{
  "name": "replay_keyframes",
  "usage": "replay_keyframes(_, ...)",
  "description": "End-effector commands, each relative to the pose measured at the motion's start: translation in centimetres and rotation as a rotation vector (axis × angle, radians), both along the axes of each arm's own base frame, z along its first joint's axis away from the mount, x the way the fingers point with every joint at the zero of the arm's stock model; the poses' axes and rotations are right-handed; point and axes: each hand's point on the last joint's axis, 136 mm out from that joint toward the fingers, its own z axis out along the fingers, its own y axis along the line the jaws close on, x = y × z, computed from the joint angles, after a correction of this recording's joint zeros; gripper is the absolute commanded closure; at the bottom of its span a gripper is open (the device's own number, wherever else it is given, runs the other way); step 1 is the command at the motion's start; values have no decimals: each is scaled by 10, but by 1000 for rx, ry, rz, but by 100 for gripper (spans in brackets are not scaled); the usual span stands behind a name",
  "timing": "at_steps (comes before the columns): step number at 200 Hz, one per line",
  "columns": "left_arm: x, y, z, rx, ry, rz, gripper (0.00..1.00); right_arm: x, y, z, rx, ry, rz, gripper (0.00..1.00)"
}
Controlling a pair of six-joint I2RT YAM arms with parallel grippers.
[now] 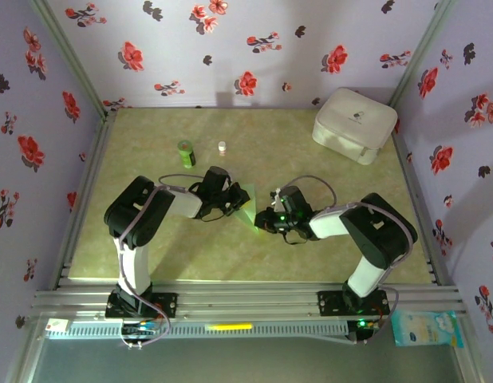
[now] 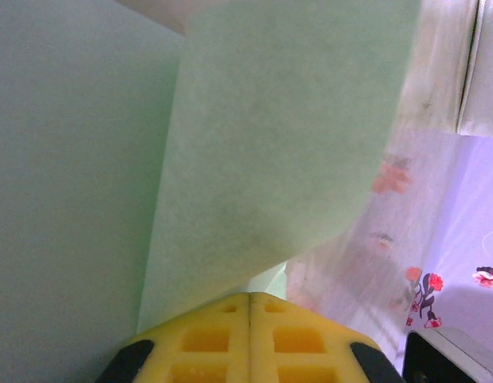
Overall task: Fold a paper plane with a square sheet of paper (pick it up from the middle)
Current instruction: Fourth fold the wing at the center of the table.
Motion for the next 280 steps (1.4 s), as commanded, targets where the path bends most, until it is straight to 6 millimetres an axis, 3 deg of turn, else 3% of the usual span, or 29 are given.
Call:
replay_keyframes(1,-14,11,-31,82,63,-10,95,-22,-10,-14,-48,116,23,91)
replay_keyframes(56,-14,11,-32,83,64,-10,95,-33,-13,-22,-58,166,45,96)
replay_keyframes(79,-14,12,-33,84,67,-8,95,-35,-14,-22,-59,176,44,90)
replay_keyframes(162,-15,12,-33,77,69,-3,95,-43,-21,-21,-91,188,59,90)
replay_keyframes(204,-15,12,-32,78,68,-4,96,-46,-27,-27,-130,187,54,98)
replay_keyframes(226,-15,12,-32,78,68,-4,96,-47,-24,-22,-114,191,71,90)
replay_keyframes(280,-16,12,-33,78,68,-4,96,-55,-33,-26,-160,198,89,88)
